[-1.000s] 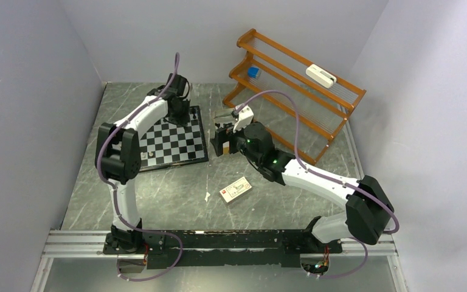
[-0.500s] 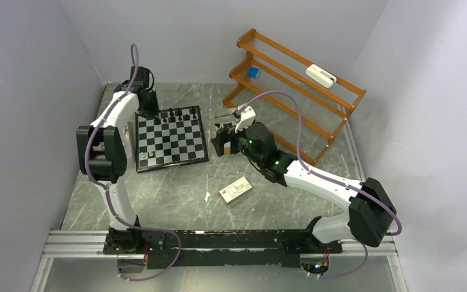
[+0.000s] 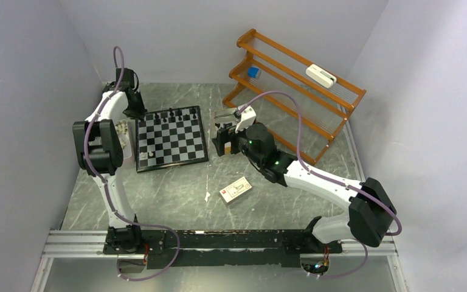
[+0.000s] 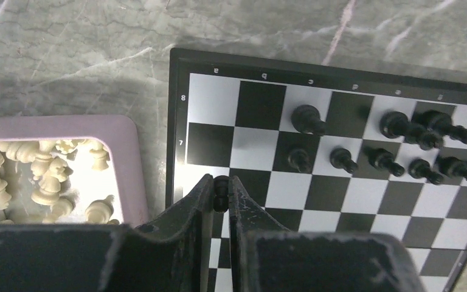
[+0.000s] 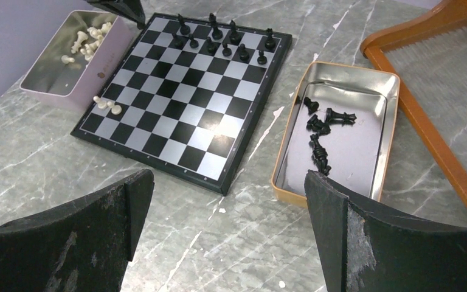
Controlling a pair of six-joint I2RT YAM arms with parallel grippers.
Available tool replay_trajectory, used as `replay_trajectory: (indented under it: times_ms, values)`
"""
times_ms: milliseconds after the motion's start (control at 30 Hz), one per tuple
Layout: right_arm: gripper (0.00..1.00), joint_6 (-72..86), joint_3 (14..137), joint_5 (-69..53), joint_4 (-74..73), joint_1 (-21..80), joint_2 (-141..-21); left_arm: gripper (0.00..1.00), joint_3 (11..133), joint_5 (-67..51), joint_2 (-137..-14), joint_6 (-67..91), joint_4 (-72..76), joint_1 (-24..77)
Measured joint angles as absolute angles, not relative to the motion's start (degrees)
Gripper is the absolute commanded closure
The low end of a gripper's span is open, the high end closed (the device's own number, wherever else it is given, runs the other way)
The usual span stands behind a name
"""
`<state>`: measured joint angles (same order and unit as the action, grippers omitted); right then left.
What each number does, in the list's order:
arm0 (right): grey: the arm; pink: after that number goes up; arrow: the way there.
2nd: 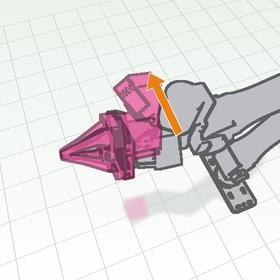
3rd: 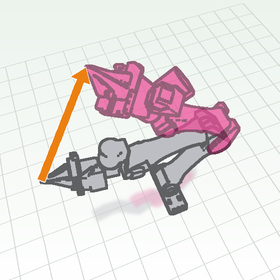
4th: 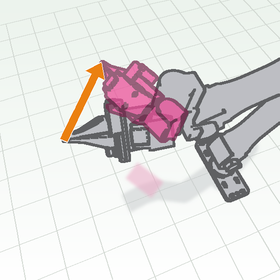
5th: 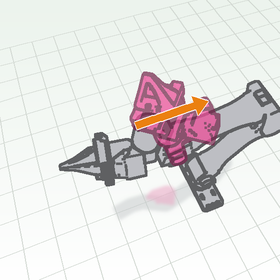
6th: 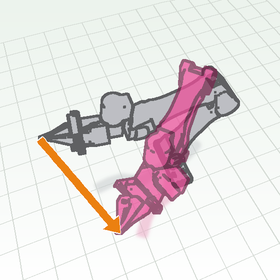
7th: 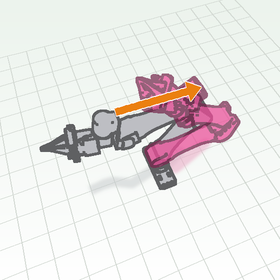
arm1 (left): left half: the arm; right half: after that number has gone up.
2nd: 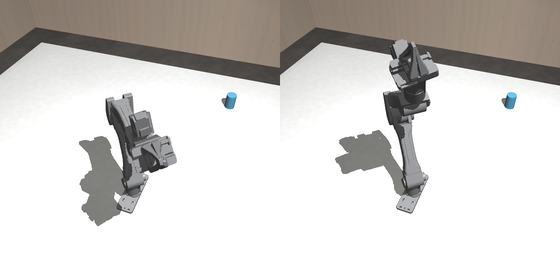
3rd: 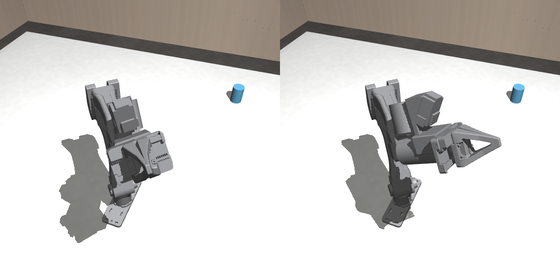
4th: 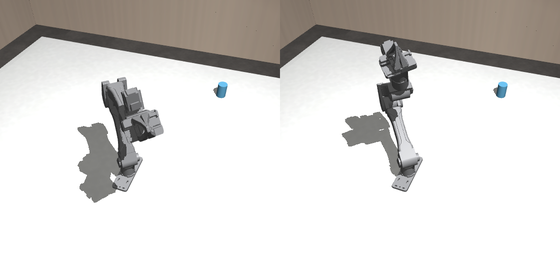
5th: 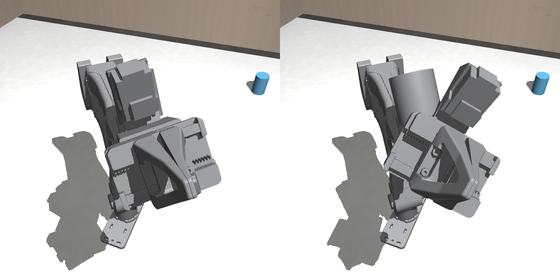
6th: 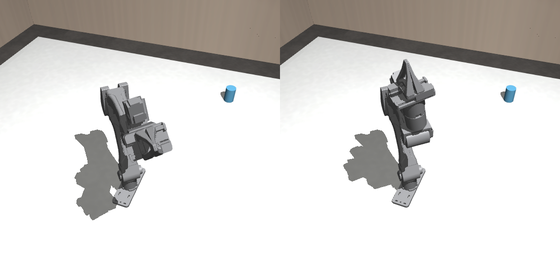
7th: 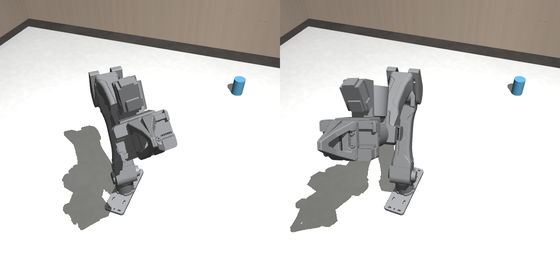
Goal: Set up the chess pieces on the board
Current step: Place the chess piece on the chessboard.
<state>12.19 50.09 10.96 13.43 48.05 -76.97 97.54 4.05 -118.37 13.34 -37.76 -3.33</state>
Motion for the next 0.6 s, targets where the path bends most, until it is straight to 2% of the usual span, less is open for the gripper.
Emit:
replay_trajectory:
  times_ms: [600]
  values:
    - [0.00,11.3,50.0,12.6,13.5,48.1,-77.0,0.83,99.1,2.1,-124.2,13.4,-36.9,-3.7]
